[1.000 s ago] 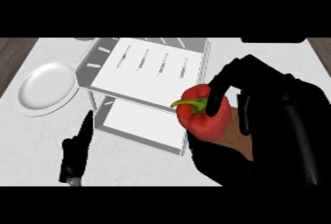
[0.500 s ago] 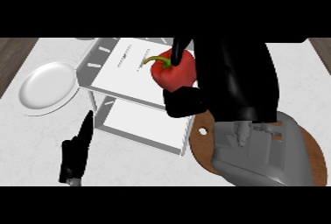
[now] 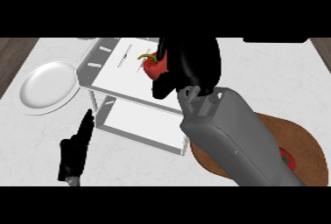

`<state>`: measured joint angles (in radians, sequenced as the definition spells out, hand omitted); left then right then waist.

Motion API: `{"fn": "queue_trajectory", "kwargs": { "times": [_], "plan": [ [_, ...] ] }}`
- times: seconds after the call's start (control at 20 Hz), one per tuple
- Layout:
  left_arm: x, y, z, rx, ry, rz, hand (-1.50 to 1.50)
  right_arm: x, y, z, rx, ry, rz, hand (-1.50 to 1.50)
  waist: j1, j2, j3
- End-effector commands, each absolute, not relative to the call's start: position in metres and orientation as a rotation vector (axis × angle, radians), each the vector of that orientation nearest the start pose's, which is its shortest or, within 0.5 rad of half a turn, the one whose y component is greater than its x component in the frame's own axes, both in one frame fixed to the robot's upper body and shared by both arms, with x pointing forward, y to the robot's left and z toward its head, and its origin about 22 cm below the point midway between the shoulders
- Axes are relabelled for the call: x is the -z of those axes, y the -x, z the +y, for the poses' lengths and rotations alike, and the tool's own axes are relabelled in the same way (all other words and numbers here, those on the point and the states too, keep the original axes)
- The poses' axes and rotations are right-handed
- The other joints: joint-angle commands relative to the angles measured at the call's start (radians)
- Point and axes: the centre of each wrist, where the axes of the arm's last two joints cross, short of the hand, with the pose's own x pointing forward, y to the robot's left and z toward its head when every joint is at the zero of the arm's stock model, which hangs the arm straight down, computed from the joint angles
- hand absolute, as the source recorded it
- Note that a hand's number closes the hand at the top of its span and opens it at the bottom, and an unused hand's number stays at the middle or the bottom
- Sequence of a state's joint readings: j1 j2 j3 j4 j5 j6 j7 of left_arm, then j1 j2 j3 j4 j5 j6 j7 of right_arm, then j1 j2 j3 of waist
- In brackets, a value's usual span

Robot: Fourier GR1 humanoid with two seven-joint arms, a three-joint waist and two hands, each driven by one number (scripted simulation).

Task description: Pick the bell pepper from the cutting board and place it in the tiered basket

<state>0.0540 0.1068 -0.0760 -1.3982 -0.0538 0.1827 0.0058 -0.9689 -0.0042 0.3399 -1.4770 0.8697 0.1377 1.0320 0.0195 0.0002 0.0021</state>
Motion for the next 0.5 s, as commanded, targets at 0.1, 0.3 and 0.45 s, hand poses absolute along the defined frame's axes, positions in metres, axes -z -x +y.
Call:
{"fn": "queue_trajectory", "kwargs": {
  "times": [0.1, 0.3, 0.45],
  "plan": [
    [0.053, -0.221, 0.235, 0.051, -0.243, -1.298, 0.00, -0.212, -0.332, -0.021, -0.580, 0.831, -1.424, 1.50, 0.006, 0.003, -0.002],
    [0.053, -0.216, 0.237, 0.055, -0.230, -1.292, 0.00, -0.192, -0.341, -0.038, -0.413, 0.642, -1.399, -1.50, 0.020, 0.006, -0.002],
    [0.058, -0.218, 0.240, 0.074, -0.226, -1.309, 0.00, -0.193, -0.347, -0.030, -0.354, 0.543, -1.430, -1.50, 0.024, 0.008, -0.002]
  ]
}}
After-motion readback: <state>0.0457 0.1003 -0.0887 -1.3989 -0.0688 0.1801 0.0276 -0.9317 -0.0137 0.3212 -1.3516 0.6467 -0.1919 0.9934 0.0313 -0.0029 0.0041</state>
